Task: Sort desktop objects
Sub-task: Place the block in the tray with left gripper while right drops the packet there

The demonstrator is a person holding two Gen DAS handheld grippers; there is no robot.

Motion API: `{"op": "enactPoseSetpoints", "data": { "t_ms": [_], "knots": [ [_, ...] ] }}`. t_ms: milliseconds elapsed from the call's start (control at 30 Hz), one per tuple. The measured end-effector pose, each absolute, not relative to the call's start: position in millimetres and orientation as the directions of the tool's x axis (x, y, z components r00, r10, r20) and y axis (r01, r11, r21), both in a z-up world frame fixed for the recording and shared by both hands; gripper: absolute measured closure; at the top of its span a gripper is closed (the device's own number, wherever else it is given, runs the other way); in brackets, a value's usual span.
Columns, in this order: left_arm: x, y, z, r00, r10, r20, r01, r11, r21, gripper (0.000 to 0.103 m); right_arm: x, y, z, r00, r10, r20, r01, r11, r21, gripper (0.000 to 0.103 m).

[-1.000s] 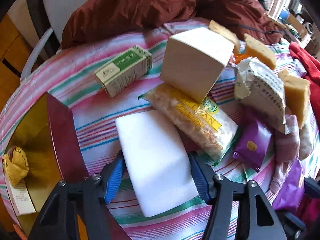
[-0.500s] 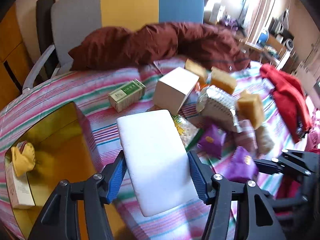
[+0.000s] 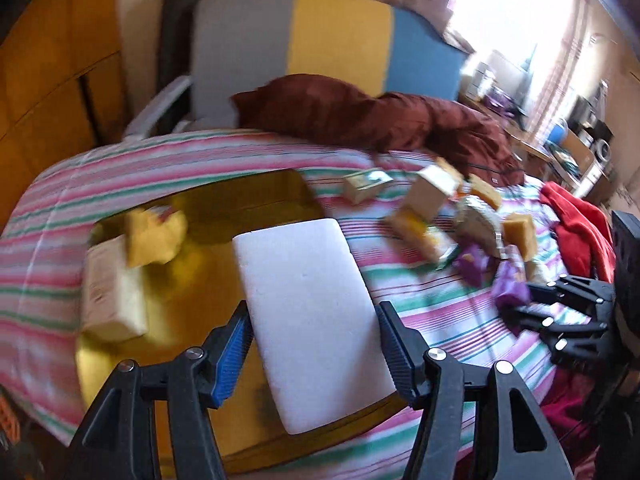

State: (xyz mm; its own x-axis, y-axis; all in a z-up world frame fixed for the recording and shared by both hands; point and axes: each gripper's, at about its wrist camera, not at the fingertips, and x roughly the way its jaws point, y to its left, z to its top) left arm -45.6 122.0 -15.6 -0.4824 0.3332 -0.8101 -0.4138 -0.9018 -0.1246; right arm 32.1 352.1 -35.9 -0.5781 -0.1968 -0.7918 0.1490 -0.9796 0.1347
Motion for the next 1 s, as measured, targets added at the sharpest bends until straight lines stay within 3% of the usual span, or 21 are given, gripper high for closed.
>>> {"op": "enactPoseSetpoints", "data": {
  "t_ms": [367, 600, 1000],
  "knots": [
    [-39, 16, -42, -0.513, 0.207, -0.833, -0.206, -0.972, -0.115, 0.04, 30, 306, -16, -0.579, -0.274, -0.768, 0.186, -0.961, 0.203, 0.065],
    [-41, -21, -57, -0.513, 0.178, -0.84, -0.139, -0.983, -0.123, 0.04, 10, 244, -6, -0.539, -0.403, -0.74, 0.287, -0.913, 0.289, 0.065],
    [-39, -41, -68, -0.518, 0.187, -0.834, -0.162, -0.98, -0.119, 0.034, -29, 169, -23, -0.467, -0.48, -0.743, 0.29, -0.877, 0.384, 0.063]
  ]
}}
